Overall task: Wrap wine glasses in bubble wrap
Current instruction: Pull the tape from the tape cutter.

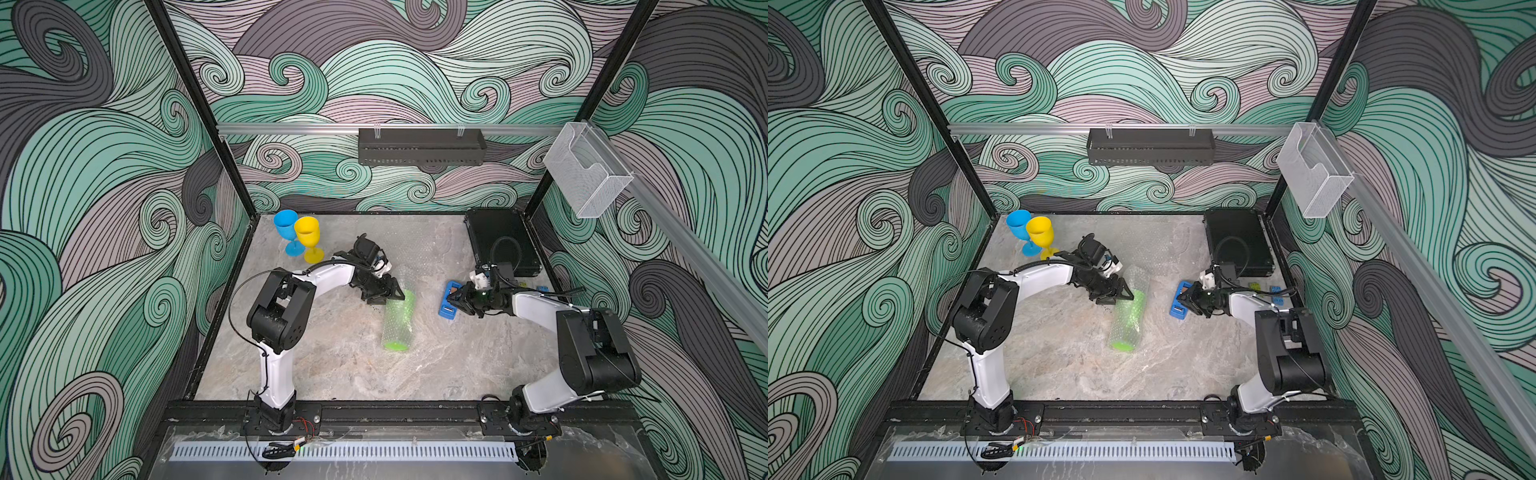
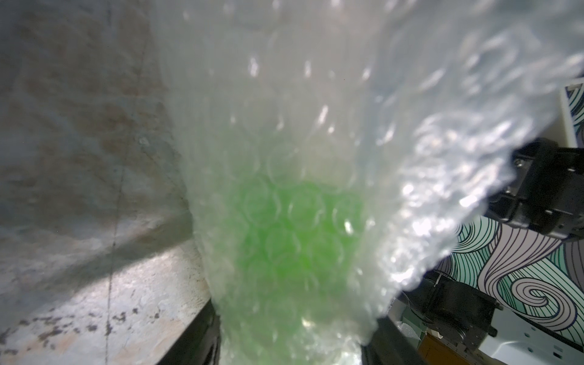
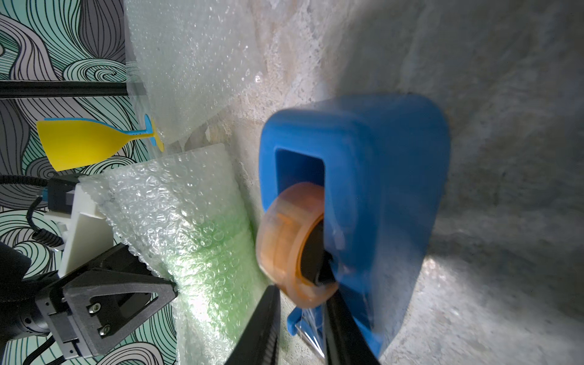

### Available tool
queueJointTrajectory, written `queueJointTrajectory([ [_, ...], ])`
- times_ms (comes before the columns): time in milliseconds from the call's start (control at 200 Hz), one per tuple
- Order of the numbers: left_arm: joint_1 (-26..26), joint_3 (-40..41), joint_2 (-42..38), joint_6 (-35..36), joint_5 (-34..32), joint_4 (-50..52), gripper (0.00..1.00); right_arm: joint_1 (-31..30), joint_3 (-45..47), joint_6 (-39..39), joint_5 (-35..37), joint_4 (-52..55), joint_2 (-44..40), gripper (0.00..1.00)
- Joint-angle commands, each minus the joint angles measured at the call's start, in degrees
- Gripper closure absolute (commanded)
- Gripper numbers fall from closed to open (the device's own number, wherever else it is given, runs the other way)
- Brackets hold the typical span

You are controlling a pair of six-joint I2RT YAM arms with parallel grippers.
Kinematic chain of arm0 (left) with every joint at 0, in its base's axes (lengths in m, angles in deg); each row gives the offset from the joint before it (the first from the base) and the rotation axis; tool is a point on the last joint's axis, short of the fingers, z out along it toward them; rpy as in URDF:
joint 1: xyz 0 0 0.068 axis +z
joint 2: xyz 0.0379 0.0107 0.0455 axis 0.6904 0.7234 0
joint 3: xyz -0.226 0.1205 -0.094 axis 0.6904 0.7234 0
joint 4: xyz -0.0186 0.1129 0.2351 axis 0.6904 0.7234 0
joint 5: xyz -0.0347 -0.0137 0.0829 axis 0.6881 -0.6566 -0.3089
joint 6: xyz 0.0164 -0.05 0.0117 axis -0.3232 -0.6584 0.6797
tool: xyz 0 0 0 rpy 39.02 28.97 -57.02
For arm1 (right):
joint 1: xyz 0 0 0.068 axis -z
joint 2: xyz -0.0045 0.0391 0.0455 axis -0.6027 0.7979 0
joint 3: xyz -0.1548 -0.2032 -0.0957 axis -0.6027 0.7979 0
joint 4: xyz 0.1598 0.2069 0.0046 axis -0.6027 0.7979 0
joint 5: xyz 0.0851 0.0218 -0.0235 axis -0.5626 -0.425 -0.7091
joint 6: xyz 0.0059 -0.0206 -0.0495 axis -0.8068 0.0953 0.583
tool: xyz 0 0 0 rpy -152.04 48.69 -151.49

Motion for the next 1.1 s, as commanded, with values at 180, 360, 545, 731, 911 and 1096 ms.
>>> queueJointTrajectory([
  [180, -1.3, 1.5, 2.0, 0.3, -5.1, 4.9, 0.38, 2.5, 3.8, 1.0, 0.6, 1.7, -0.5, 0.71],
  [360, -1.4, 1.5, 2.3, 0.4, -5.2, 5.0, 0.38, 3.2, 5.2, 1.2, -0.3, 1.6, -1.0, 0.71],
  [545, -1.4, 1.3, 2.3, 0.4, -5.3, 5.0, 0.38, 3.2, 5.8, 0.2, -1.9, -1.1, 1.2, 0.72],
  [731, -1.4, 1.3, 2.4, 0.4, -5.3, 5.1, 0.38, 3.4, 6.2, -0.5, -2.4, -3.8, 3.5, 0.73],
  [911, -1.3, 1.3, 2.5, 0.4, -5.4, 5.2, 0.38, 4.1, 7.0, -1.3, -3.4, -6.4, 5.5, 0.75],
  [1096, -1.3, 1.4, 2.4, 0.5, -5.4, 5.2, 0.38, 4.6, 7.2, -1.4, -4.0, -7.2, 6.0, 0.78],
])
